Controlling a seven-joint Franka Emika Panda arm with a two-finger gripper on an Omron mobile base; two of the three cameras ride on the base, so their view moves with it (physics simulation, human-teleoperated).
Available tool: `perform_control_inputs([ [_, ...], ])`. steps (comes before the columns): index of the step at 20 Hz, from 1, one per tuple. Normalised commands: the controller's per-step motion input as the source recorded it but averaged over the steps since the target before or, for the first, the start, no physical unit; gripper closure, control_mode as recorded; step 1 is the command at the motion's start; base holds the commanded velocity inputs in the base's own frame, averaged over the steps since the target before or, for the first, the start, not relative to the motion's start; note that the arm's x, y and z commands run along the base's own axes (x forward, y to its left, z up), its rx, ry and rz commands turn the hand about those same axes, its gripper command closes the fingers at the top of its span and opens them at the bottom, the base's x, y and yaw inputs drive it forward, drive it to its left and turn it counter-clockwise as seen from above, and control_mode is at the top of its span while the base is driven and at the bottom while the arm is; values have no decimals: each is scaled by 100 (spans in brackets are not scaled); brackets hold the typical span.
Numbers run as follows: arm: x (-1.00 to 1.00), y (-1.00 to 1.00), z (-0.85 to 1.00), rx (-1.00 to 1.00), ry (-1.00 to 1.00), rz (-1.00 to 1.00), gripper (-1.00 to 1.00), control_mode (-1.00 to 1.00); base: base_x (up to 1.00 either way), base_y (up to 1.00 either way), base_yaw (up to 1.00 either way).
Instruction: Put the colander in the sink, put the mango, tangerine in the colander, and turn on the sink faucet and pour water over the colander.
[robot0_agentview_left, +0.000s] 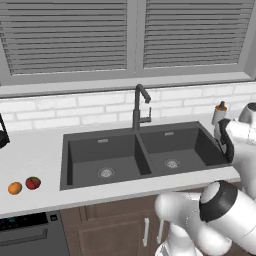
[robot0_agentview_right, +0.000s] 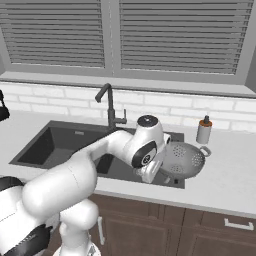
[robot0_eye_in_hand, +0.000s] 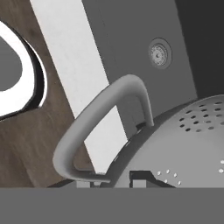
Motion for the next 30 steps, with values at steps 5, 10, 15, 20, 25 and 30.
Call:
perform_control_inputs([
  [5, 0, 80, 30, 0, 17, 18, 100, -100, 0, 0, 0],
  [10, 1, 84, 14, 0, 11, 18, 100, -100, 0, 0, 0],
  [15, 7, 78, 6, 0, 10, 20, 100, -100, 0, 0, 0],
  [20, 1, 80, 0, 0, 0, 17, 100, -100, 0, 0, 0],
  [25, 5, 75, 0, 0, 1, 9, 100, -100, 0, 0, 0],
  [30, 8, 76, 0, 5, 5, 2, 100, -100, 0, 0, 0],
])
